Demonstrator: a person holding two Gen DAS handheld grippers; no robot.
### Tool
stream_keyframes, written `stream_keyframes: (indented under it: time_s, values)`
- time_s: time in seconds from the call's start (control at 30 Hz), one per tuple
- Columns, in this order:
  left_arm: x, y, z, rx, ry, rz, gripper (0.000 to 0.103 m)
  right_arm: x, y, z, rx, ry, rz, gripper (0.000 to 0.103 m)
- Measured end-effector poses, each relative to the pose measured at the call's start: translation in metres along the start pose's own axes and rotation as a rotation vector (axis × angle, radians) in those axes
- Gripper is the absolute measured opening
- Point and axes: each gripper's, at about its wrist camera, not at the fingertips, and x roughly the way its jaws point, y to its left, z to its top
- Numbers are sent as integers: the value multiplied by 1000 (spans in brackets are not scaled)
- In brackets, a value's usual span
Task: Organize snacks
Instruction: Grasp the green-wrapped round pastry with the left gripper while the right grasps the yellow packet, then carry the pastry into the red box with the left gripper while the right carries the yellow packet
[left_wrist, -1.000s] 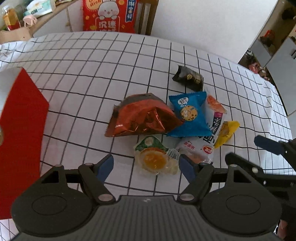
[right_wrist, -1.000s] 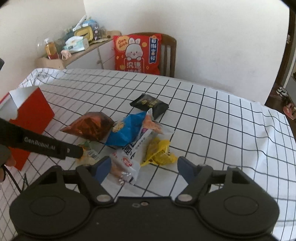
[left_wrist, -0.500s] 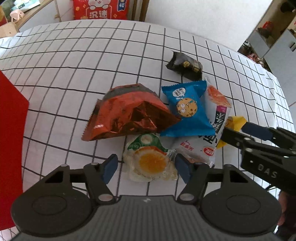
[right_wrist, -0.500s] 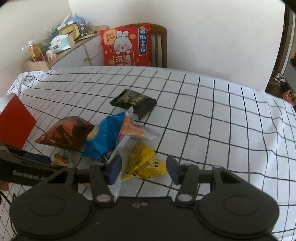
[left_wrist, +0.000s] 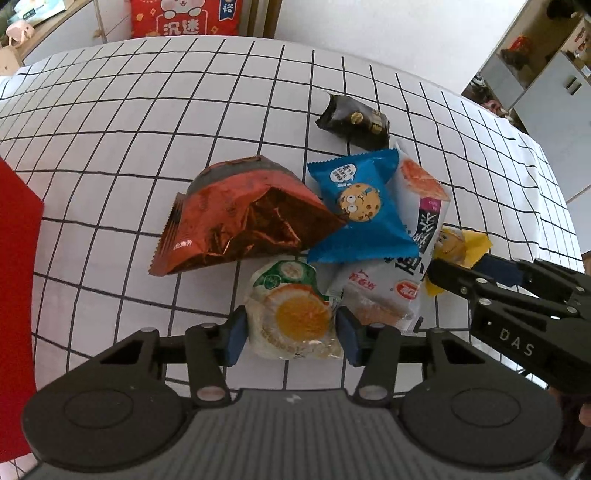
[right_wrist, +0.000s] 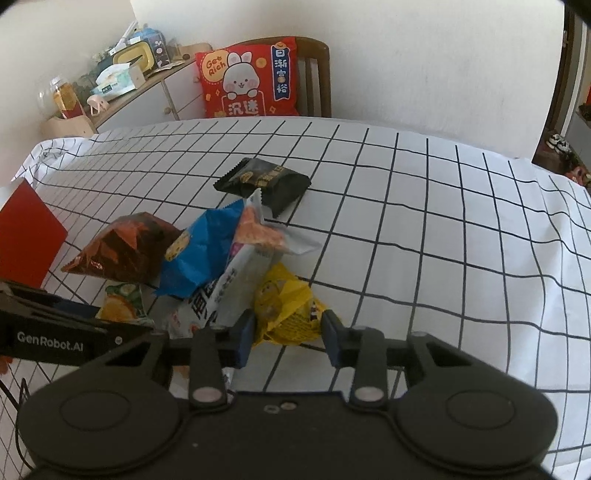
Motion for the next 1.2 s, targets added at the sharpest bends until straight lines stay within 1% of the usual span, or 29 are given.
stream_keyframes:
  time_s: [0.23, 0.4, 0.57, 0.93, 1.2]
  values:
    - [-14, 11, -10, -49, 5, -10, 50, -23, 0, -12, 31, -13, 2, 35]
    - [-31, 15, -22, -72, -10, -13, 50, -45, 4, -22, 36, -21, 32, 34]
    - [-50, 23, -36, -119, -16, -15, 50, -67, 14, -29, 23, -31, 60, 34]
    - [-109, 37, -70, -157, -76, 23, 50, -115, 45, -36, -13, -63, 105, 34]
    - [-151, 57, -91, -195, -120, 16, 50, -145, 77, -32, -81, -78, 168, 34]
